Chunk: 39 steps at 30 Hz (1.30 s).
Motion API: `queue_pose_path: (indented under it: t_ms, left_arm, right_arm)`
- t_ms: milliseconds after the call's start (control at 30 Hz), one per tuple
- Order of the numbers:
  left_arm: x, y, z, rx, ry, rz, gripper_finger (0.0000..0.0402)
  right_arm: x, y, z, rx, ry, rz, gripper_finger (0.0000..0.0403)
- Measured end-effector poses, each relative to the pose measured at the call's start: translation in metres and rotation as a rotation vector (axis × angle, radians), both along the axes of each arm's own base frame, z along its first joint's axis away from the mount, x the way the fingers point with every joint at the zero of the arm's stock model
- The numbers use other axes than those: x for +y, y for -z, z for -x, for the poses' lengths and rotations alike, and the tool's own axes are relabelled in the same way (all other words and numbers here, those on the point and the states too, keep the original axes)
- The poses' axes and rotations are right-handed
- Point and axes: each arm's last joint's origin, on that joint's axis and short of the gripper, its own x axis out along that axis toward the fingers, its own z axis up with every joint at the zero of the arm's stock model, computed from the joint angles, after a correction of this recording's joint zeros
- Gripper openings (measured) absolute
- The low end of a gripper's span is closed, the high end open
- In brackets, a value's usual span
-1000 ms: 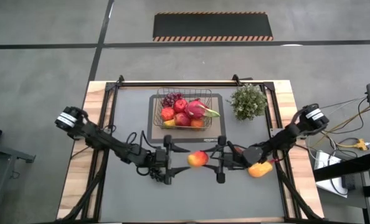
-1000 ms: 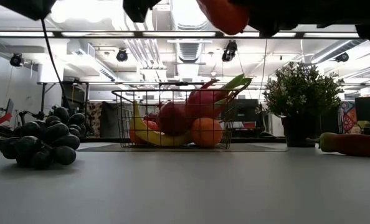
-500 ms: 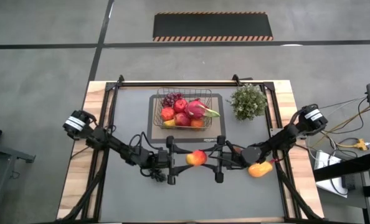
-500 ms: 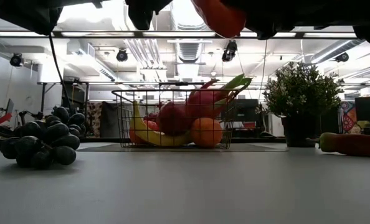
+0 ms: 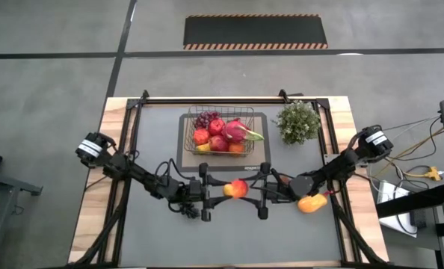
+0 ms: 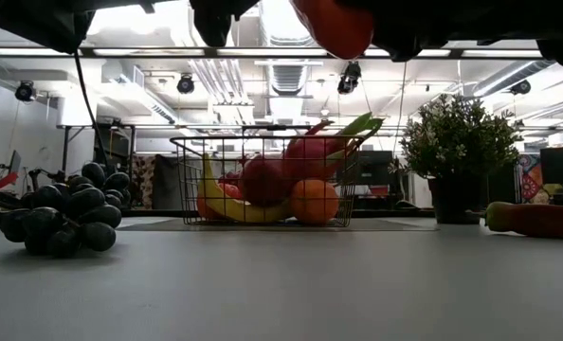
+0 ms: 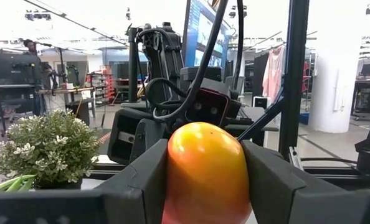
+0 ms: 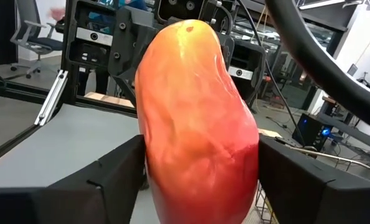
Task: Build produce basket
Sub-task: Put the orange mango into the wire basket
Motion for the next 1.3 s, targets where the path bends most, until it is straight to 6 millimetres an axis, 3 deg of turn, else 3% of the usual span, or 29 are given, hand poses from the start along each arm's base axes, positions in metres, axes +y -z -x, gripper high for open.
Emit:
queue_pose_path:
  t_ms: [333, 667, 867, 1000, 1200, 1300]
  left_arm:
    - [0.003, 0.002, 0.0, 0.019, -0.074, 0.009, 0.0152]
    - [0.014, -0.003, 0.005, 0.127, -0.28, 0.001, 0.0152]
    - [0.04, -0.028, 0.022, 0.213, -0.554, 0.001, 0.0151]
    - [0.068, -0.039, 0.03, 0.235, -0.671, 0.009, 0.0151]
    - [0.114, -0.022, 0.032, 0.344, -0.82, 0.106, 0.0151]
    - [0.125, -0.01, 0.032, 0.391, -0.835, 0.17, 0.0151]
  right_arm:
    - [-0.001, -0.005, 0.001, -0.019, 0.002, -0.016, 0.0356]
    - [-0.008, -0.029, 0.013, -0.035, 0.053, -0.048, 0.0365]
    - [-0.015, -0.042, 0.024, 0.019, 0.11, -0.087, 0.0365]
    - [-0.017, -0.044, 0.027, 0.04, 0.132, -0.12, 0.0364]
    - [-0.017, -0.038, 0.026, 0.063, 0.155, -0.128, 0.0364]
    - [-0.017, -0.035, 0.025, 0.079, 0.168, -0.129, 0.0364]
